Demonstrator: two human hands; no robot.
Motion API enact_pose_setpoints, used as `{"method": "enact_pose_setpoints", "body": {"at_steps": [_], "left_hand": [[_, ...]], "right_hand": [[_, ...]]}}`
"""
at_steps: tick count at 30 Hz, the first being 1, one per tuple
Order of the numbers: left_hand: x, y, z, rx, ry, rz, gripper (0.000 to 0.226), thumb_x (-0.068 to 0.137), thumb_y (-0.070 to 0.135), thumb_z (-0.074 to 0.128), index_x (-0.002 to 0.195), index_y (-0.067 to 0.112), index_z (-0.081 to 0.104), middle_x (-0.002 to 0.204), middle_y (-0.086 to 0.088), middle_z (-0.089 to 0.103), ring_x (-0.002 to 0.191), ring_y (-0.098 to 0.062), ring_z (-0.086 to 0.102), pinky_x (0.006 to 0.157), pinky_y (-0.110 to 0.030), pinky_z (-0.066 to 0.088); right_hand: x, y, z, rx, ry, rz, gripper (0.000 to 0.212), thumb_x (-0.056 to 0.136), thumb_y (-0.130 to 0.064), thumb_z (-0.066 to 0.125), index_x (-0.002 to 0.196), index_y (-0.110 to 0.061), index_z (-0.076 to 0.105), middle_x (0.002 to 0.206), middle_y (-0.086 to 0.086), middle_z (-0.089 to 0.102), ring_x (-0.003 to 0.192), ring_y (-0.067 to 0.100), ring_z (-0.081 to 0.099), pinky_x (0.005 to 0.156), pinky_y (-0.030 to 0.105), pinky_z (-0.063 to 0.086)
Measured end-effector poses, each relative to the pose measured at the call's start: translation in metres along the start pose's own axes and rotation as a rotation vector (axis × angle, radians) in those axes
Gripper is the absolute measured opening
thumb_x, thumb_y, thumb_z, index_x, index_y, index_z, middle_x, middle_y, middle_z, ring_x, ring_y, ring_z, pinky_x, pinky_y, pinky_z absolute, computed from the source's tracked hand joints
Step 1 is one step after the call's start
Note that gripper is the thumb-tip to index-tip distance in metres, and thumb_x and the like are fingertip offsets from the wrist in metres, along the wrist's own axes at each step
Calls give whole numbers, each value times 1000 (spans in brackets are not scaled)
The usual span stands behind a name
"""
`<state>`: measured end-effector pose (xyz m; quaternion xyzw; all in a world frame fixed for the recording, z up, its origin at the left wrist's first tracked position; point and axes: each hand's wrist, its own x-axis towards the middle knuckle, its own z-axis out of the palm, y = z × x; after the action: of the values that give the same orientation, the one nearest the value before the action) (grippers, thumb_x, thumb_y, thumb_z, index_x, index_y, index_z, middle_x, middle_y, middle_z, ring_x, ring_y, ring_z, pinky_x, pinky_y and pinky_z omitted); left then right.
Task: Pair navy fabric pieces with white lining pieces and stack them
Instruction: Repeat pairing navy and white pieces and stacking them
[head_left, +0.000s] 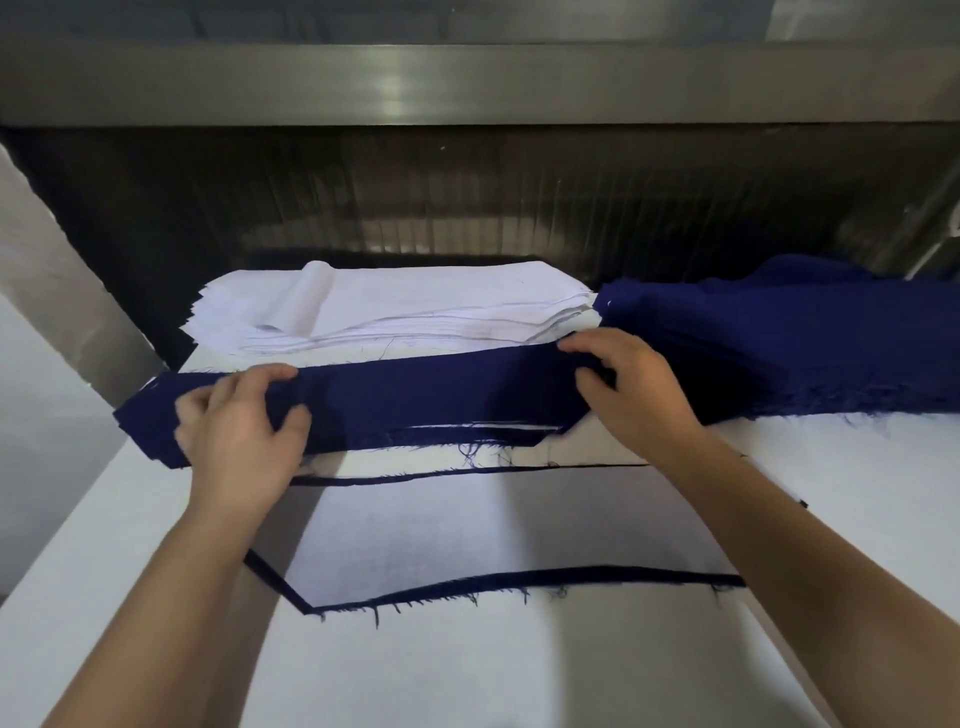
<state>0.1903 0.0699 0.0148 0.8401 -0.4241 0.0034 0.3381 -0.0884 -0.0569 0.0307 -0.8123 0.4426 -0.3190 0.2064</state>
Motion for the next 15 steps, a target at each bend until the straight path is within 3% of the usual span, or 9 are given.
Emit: {"method": "enact_pose_setpoints", "body": {"at_steps": [3, 7, 11, 15], "left_hand": [[21, 13, 10, -118, -62, -73, 52, 93, 26, 56, 140, 29, 37, 140, -15, 44, 129, -37, 27, 105, -51, 26], [47, 26, 23, -157, -128, -147, 62, 91, 38, 55, 142, 45, 20, 135, -14, 45, 129, -37, 28, 104, -49, 26], [67, 28, 32, -175, -188, -202, 64, 89, 46, 57, 141, 51, 20, 142, -12, 38, 131, -35, 25, 106, -47, 23], [79, 27, 35, -88, -155, -202, 61, 89, 49, 57, 143, 42, 30, 143, -9, 36, 133, -34, 25, 107, -47, 19]], "right_hand": [[36, -7, 18, 83, 31, 29, 38, 91, -4, 49, 127, -13, 56, 135, 2, 51, 127, 15, 42, 104, 17, 27], [77, -6, 43, -11, -40, 118, 47, 98, -19, 42, 144, -21, 34, 155, 9, 19, 143, 22, 14, 114, 31, 13], [105, 3, 58, -281, -143, 214, 53, 100, -35, 29, 149, -24, 15, 156, 14, 7, 144, 28, -1, 115, 40, 4], [110, 9, 68, -418, -174, 170, 52, 99, -34, 26, 149, -20, 17, 157, 6, 13, 145, 22, 3, 115, 42, -4]]}}
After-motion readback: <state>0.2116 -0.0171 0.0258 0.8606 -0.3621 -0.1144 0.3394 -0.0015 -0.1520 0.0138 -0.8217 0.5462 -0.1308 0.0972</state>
